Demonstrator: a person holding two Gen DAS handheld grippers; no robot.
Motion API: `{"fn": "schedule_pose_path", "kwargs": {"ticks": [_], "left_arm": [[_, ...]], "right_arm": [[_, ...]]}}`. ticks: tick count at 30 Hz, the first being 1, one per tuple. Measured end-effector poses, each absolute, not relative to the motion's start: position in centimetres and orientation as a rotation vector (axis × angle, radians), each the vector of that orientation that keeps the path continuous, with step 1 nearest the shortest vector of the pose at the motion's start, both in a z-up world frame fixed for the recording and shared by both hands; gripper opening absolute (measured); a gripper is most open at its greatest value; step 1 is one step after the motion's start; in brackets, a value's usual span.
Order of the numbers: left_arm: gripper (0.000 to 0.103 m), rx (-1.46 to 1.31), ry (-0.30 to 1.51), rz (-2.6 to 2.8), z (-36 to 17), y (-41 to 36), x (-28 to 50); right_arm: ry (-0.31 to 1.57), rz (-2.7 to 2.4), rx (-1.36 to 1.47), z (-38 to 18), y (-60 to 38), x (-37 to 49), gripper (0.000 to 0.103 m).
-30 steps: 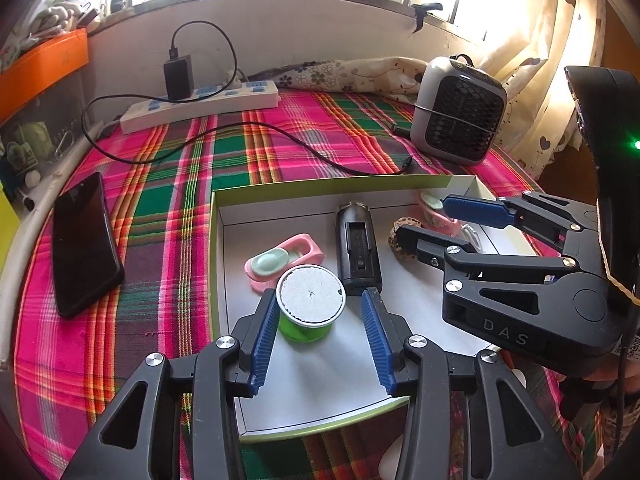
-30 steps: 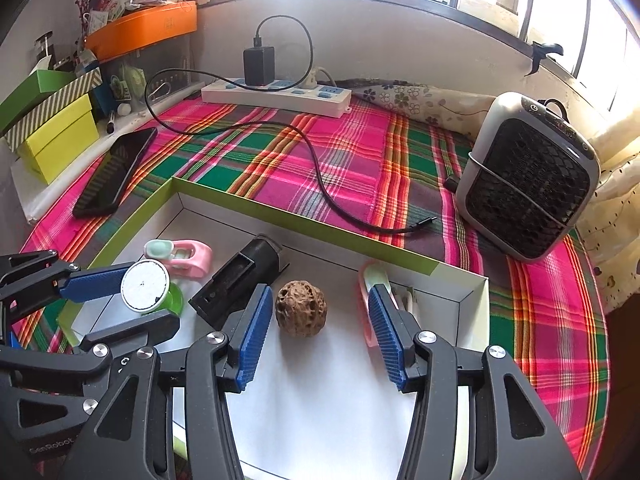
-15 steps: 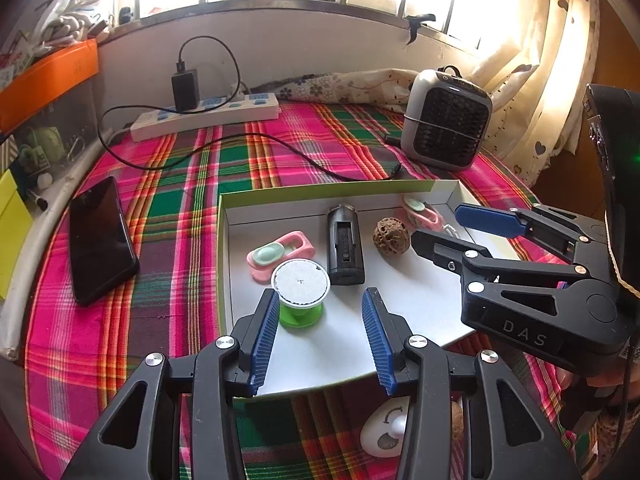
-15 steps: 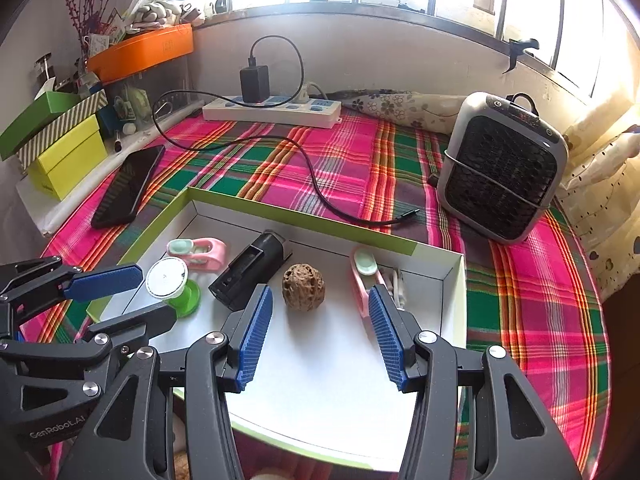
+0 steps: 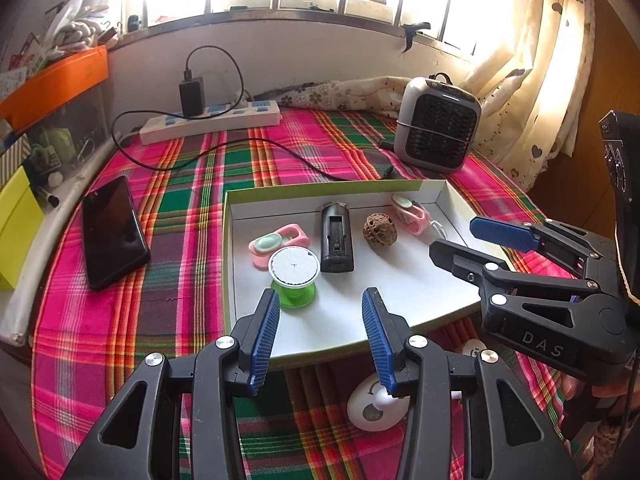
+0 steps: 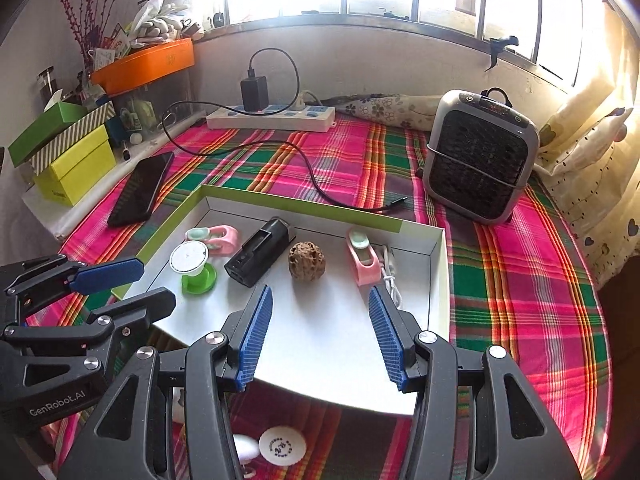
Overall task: Organize objects
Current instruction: 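Withdraw both open tools from the box back over the table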
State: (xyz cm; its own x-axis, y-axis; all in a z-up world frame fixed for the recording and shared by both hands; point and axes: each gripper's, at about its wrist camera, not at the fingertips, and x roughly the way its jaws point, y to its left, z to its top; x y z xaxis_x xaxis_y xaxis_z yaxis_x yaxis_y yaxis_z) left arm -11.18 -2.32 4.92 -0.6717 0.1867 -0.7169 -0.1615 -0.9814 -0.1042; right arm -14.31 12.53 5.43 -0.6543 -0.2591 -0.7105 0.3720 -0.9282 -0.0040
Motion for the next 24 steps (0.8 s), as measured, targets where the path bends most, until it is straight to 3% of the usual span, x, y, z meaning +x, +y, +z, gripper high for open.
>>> {"fn": "schedule_pose_path", "kwargs": {"ticks": [24], "left_arm": [[0.041, -1.2, -0.133, 2.643, 2.9, -3.6, -7.3]], "right_arm": [[0.137, -2.618, 1.068, 5.1, 15.6, -9.7, 0.051]]}}
